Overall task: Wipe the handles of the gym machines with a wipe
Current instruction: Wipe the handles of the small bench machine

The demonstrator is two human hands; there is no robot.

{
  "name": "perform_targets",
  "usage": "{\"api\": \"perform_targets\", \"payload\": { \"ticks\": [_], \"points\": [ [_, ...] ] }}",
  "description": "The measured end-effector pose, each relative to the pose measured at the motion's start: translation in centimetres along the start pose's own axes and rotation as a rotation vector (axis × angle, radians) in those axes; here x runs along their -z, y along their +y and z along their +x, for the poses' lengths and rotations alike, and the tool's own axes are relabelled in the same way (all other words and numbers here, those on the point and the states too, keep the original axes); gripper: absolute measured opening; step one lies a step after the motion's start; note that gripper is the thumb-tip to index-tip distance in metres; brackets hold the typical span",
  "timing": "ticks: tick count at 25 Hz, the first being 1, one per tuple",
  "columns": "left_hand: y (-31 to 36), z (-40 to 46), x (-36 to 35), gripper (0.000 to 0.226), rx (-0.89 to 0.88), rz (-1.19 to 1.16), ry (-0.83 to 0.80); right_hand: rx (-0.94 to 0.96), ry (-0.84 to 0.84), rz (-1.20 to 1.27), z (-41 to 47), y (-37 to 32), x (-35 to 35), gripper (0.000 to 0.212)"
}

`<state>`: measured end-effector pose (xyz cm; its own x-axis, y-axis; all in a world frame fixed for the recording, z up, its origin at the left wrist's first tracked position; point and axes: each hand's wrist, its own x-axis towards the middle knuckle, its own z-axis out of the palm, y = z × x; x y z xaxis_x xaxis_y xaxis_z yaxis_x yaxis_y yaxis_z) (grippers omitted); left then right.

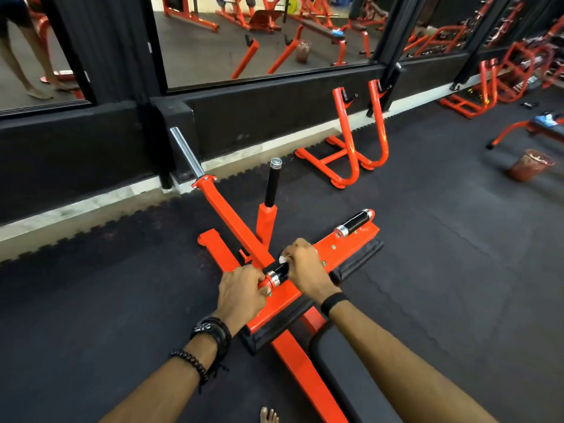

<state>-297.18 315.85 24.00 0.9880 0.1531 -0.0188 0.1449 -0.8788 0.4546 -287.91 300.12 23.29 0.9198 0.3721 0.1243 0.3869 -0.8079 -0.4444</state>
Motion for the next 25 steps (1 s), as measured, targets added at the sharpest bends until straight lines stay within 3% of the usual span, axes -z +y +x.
{"api": "perform_targets", "payload": {
  "ticks": [3,6,8,10,12,14,18,22,25],
  "points": [
    [0.1,0.1,0.0,0.014,0.009,0.023,-0.018,-0.068,-0.101,-0.193,3.6,-0.1,1.8,0.01],
    [0.2,0.3,0.3,0.014,0.025,0.014,-0.029,-0.094,-0.376,-0.331,5.7,-2.7,2.1,0.023],
    [0.2,0.3,0.3,0.015,0.019,0.014,-0.026,-0.096,-0.404,-0.345,5.7,-3.2,2.1,0.032],
    [0.0,-0.1,0.3,0.017,0.024,-0.007,-0.03,-0.195,-0.274,-0.24,5.0,-2.1,2.6,0.029],
    [-0.2,-0.1,0.3,0.017,0.023,-0.025,-0.026,-0.219,-0.205,0.026,2.9,-0.9,2.9,0.007],
    [-0.2,-0.1,0.4,0.017,0.017,-0.005,-0.034,-0.261,-0.101,0.208,-0.3,-0.4,2.9,0.013],
    [0.4,-1.4,0.1,0.022,-0.067,0.093,0.0,-0.521,0.255,0.297,-6.7,2.4,3.7,0.018],
    [4.6,-4.1,-1.2,0.038,-0.243,-0.165,0.157,-0.54,0.416,0.545,-13.8,2.2,4.6,0.012],
    [9.6,-6.0,-2.4,0.032,-0.421,-0.389,-0.008,-0.566,0.636,0.742,-19.6,1.7,7.6,0.018]
  ]
}}
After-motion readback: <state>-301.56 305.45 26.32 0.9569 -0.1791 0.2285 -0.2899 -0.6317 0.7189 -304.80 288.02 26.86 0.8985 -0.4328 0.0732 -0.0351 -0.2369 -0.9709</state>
